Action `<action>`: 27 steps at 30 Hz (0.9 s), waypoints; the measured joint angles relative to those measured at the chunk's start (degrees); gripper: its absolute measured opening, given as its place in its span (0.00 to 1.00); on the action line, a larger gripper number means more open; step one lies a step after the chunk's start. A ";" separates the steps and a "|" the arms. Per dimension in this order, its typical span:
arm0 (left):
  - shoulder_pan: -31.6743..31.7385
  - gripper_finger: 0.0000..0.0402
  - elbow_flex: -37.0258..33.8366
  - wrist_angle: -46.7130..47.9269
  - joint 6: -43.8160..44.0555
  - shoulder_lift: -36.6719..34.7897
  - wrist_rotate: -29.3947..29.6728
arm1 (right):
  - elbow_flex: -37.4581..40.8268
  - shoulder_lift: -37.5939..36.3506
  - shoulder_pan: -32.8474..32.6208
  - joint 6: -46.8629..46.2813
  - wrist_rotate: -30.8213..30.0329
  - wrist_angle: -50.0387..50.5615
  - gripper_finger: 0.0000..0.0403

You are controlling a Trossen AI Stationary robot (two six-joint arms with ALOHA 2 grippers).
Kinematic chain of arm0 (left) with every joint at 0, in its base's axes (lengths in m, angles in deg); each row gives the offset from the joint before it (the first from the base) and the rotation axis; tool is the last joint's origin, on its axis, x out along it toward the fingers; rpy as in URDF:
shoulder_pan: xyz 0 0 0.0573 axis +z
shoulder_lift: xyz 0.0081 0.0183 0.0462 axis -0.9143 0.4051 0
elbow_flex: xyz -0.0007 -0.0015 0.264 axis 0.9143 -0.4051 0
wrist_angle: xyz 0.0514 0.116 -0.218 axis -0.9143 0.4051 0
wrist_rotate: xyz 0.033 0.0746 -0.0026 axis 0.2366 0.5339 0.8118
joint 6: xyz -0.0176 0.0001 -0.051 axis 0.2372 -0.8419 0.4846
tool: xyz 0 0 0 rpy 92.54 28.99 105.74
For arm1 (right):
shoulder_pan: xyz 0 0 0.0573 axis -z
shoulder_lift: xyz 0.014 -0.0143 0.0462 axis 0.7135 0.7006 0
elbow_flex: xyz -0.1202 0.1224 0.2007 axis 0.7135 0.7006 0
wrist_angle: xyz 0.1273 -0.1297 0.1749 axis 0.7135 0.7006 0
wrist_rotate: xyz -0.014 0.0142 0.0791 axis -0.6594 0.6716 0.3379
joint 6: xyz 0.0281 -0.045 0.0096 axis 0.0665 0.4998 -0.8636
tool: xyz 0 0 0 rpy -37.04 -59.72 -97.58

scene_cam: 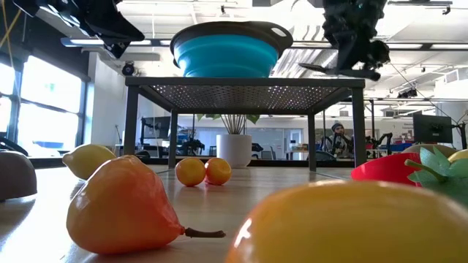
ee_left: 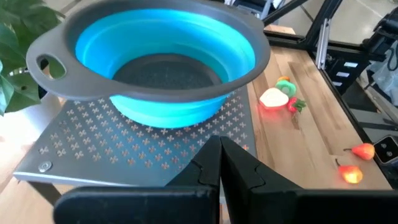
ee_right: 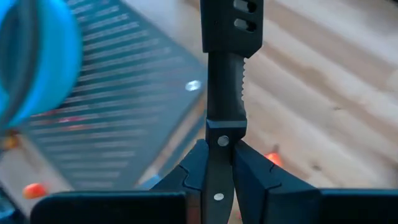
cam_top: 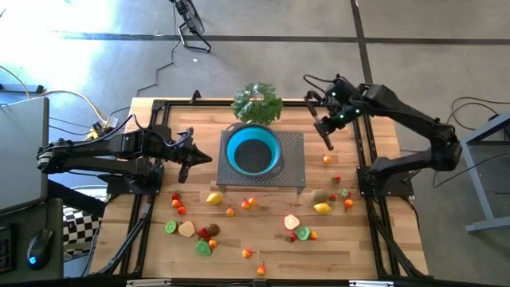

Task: Pick & Place Fruit
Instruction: Put the black knife on the shelf

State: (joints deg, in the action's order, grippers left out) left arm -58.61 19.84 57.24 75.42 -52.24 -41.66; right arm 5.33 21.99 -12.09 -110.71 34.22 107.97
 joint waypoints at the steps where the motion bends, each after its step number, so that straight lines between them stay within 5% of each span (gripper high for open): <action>1: 0.00 0.00 0.00 0.35 0.00 0.01 0.00 | -0.28 0.00 -1.24 -1.63 0.03 -0.02 0.11; 15: -0.01 0.00 0.00 1.81 0.02 0.00 -0.04 | -1.27 1.28 -13.90 -19.63 0.11 -6.84 0.10; 27: 0.01 0.00 0.00 1.85 0.02 0.00 -0.28 | -1.27 10.85 -16.26 -22.04 4.70 -7.27 0.11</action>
State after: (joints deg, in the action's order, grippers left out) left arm -58.59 19.84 59.09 75.44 -52.24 -41.95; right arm 4.05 32.84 -28.35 -132.75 38.93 100.70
